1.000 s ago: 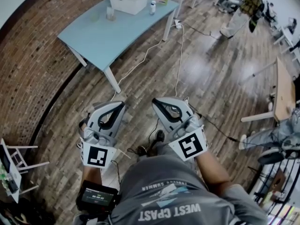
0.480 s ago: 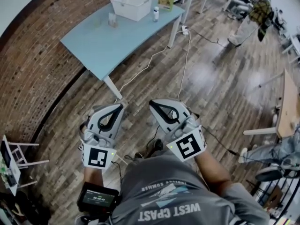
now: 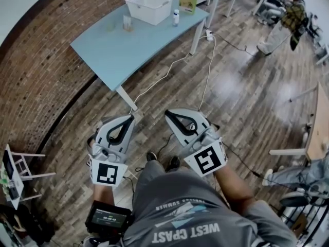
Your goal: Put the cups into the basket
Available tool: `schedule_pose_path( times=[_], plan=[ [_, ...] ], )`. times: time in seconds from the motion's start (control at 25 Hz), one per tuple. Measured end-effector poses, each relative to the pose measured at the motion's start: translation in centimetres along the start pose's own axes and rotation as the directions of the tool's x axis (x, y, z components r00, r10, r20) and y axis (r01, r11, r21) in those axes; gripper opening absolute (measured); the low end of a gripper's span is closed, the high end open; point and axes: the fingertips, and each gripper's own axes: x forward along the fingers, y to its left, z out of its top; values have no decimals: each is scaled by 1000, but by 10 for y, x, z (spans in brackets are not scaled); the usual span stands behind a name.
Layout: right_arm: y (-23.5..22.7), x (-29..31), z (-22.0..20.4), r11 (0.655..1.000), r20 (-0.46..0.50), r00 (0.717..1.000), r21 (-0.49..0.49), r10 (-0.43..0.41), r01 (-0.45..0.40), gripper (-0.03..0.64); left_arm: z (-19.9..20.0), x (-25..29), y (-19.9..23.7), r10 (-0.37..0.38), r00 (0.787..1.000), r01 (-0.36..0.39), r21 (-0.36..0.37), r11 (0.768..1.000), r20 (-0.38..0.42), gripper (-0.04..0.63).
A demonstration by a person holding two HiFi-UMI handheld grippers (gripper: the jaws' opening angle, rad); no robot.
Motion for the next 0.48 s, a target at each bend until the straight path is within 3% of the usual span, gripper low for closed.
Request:
schedule_pose_path(
  times=[0.48],
  plan=[
    [-28,51,-3,998,-29,998,-4,-58,58,14,-33,26,51,-40,998,40,2,999,48,2]
  ],
)
